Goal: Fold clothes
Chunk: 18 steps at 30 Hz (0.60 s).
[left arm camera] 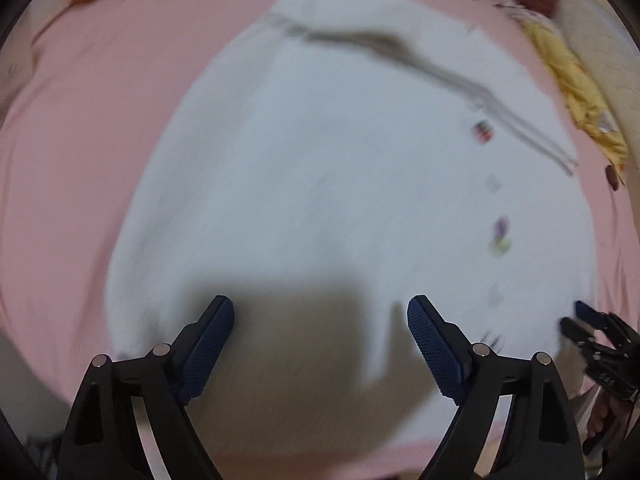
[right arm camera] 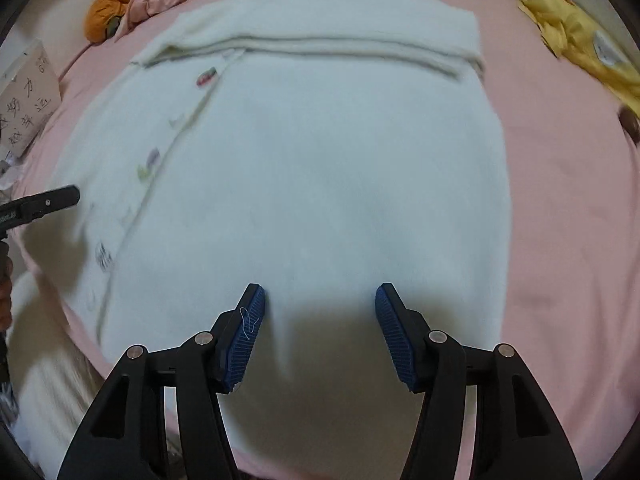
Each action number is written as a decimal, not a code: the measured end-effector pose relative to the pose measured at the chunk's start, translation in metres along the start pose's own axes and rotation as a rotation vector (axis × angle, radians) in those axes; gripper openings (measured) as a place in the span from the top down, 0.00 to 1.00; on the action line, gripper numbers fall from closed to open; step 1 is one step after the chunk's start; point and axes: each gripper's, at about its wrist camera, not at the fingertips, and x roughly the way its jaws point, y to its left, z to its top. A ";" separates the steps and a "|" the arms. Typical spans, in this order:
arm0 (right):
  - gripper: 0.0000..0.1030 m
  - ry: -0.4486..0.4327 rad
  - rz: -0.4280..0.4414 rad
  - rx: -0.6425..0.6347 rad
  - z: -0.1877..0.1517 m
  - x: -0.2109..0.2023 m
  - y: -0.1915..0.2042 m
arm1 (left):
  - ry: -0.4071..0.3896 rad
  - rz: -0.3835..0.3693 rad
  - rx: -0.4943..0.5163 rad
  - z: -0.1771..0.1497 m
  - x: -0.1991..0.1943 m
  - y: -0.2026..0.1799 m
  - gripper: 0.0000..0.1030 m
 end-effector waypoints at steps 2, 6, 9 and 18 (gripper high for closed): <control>0.43 0.072 -0.014 -0.010 -0.015 -0.007 -0.012 | 0.009 0.062 0.001 -0.017 -0.010 0.022 0.13; 0.43 0.268 -0.046 -0.070 -0.041 -0.012 -0.028 | 0.067 0.252 0.016 -0.038 -0.020 0.057 0.13; 0.43 0.230 -0.055 -0.009 -0.029 -0.028 -0.031 | 0.017 0.285 -0.009 -0.038 -0.040 0.063 0.13; 0.41 0.115 -0.032 -0.085 -0.008 0.009 -0.011 | -0.307 -0.114 0.110 -0.010 -0.065 -0.008 0.08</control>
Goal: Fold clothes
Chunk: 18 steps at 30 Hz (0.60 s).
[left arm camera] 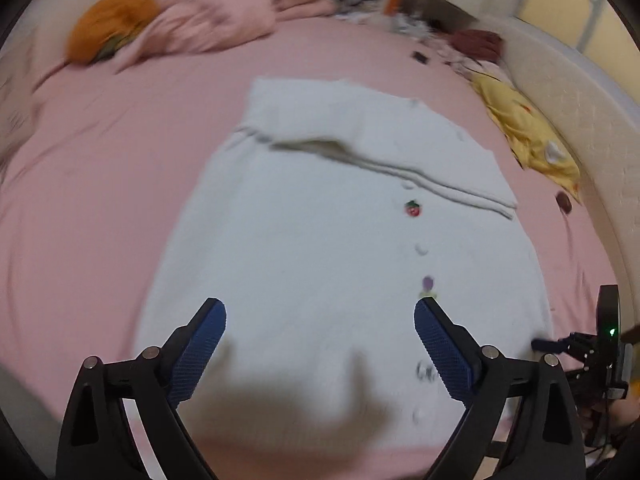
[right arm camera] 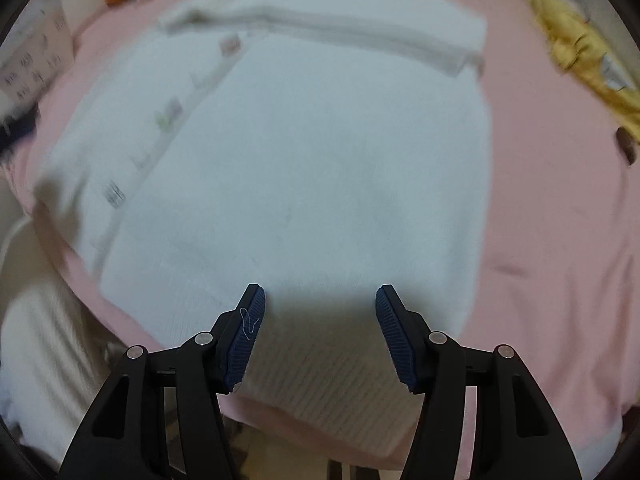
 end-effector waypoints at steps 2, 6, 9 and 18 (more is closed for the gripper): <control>0.41 -0.030 0.027 -0.004 -0.004 -0.002 -0.007 | 0.025 0.013 0.018 0.000 0.026 -0.002 0.08; 0.41 -0.028 0.013 0.009 0.009 -0.020 -0.012 | 0.107 0.032 -0.098 -0.025 0.064 0.003 0.08; 0.41 -0.188 0.002 -0.050 0.054 -0.054 0.001 | 0.058 0.049 -0.105 -0.035 0.054 -0.002 0.07; 0.41 -0.343 -0.051 -0.514 0.239 -0.027 0.154 | 0.103 0.153 -0.020 -0.028 0.081 -0.015 0.00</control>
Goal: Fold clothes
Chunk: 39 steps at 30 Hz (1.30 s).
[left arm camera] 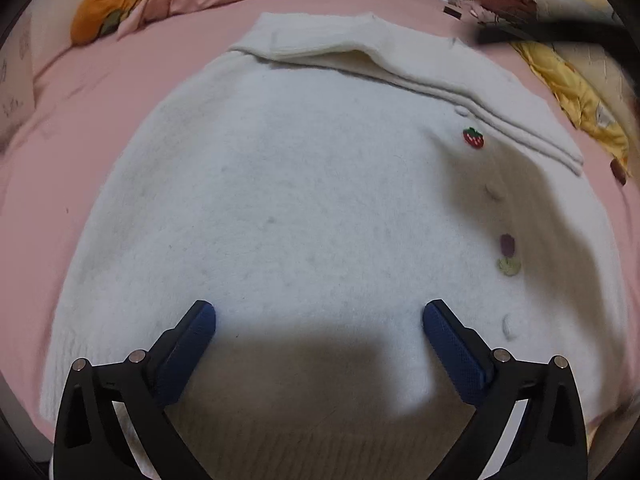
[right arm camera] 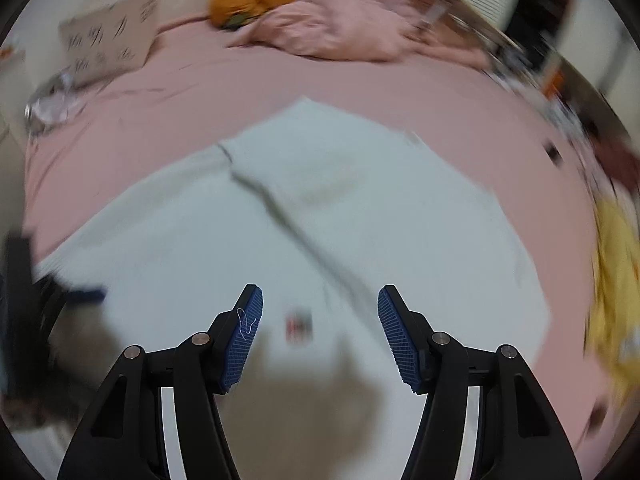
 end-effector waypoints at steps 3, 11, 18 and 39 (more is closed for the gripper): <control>0.41 0.054 -0.020 -0.071 0.029 0.035 0.012 | -0.018 -0.039 -0.042 0.001 -0.002 0.009 0.00; 0.51 0.169 -0.017 -0.218 0.056 0.094 0.051 | -0.064 -0.155 -0.161 0.000 -0.008 0.034 0.00; 0.88 0.060 0.229 0.142 0.037 0.057 -0.020 | -0.075 -0.181 -0.183 -0.003 -0.010 0.040 0.00; 0.92 -0.267 0.158 0.843 -0.153 -0.089 -0.244 | -0.054 -0.033 -0.054 -0.003 -0.003 0.023 0.00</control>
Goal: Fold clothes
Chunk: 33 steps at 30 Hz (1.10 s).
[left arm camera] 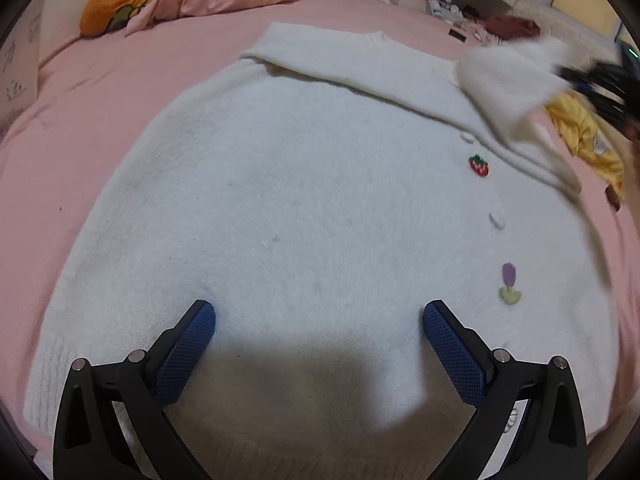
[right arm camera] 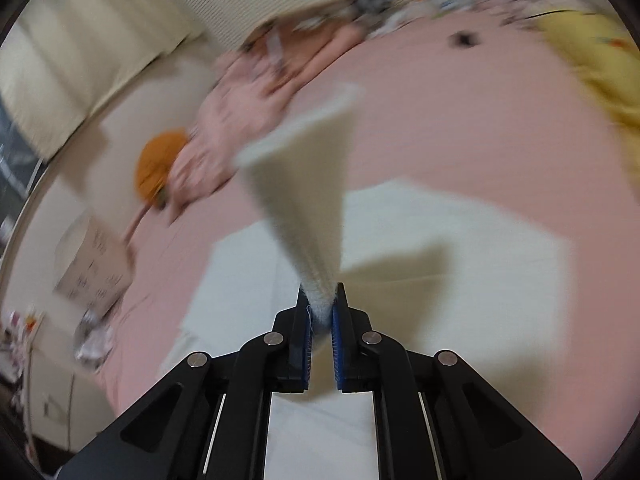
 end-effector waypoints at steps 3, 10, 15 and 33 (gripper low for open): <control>0.92 -0.030 -0.188 -0.036 0.002 -0.051 -0.057 | -0.001 -0.004 -0.011 -0.003 -0.004 0.008 0.00; 0.92 -0.123 -0.480 0.090 -0.029 -0.173 -0.187 | -0.005 0.030 0.005 -0.003 0.001 -0.005 0.00; 0.92 -0.128 -0.629 0.253 -0.065 -0.210 -0.276 | -0.004 0.038 0.003 -0.002 0.004 -0.011 0.00; 0.81 -0.310 -0.799 0.865 -0.167 -0.309 -0.373 | -0.004 0.080 0.021 -0.007 0.005 -0.016 0.00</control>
